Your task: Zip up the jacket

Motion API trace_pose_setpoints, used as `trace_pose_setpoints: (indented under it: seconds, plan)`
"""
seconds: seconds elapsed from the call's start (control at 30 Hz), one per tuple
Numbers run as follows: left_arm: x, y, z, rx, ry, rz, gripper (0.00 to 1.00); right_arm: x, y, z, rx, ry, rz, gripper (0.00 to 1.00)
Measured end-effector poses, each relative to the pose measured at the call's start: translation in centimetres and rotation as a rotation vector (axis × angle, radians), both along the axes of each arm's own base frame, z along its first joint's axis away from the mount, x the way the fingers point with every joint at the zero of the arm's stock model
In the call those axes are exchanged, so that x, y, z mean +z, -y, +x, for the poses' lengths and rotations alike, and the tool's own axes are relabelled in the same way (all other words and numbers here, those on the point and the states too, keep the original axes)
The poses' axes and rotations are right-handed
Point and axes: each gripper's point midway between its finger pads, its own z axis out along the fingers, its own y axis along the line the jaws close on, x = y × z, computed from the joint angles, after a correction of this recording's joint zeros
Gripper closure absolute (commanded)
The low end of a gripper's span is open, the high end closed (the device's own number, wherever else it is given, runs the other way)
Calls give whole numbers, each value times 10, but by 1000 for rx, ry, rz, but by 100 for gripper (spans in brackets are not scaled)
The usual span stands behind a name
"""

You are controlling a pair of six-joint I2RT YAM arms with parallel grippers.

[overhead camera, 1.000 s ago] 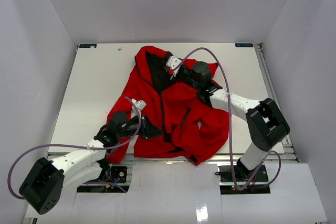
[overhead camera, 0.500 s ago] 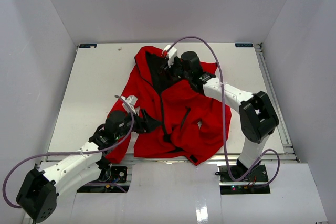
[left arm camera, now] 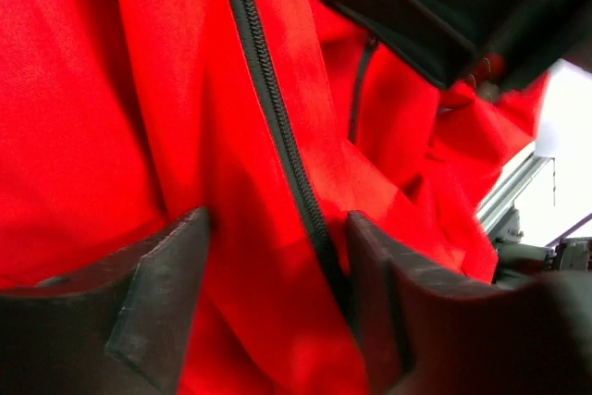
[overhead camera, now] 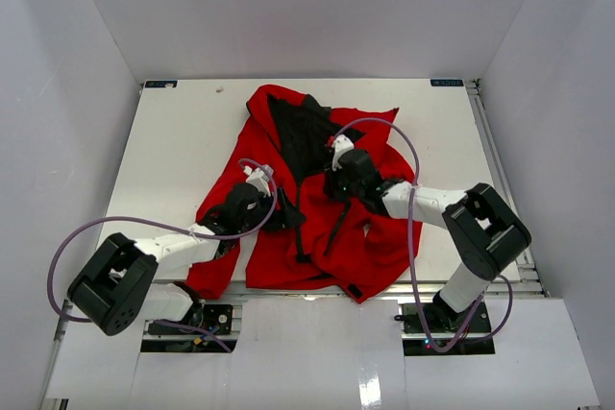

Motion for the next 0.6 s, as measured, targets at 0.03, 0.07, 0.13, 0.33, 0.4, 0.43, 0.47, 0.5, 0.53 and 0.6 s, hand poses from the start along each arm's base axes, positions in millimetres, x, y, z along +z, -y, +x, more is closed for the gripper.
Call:
trace_pose_setpoints:
  seconds: [0.03,0.07,0.13,0.33,0.4,0.43,0.47,0.5,0.53,0.6]
  plan:
    - [-5,0,0,-4,-5,8,60,-5,6,-6,-21,-2,0,71]
    - [-7,0,1,-7,-4,13,72,-8,11,-11,-40,-3,1,71]
    - [-9,1,2,-11,5,18,91,-12,17,-16,-75,5,10,72]
    - [-9,1,1,-41,46,31,100,-8,27,-21,-141,39,59,70]
    - [-9,1,0,-53,64,39,100,-2,28,-21,-145,58,67,68]
    - [-9,1,-1,-58,73,46,100,3,28,-21,-143,71,72,68]
    - [-9,1,-2,-62,87,58,100,12,27,-20,-139,90,84,64]
    - [-7,2,-3,-68,100,65,100,24,26,-18,-135,114,101,60]
    - [-5,2,-5,-72,114,73,100,36,25,-17,-130,137,119,58]
    - [-1,2,-7,-77,142,91,100,67,17,-13,-110,189,173,56]
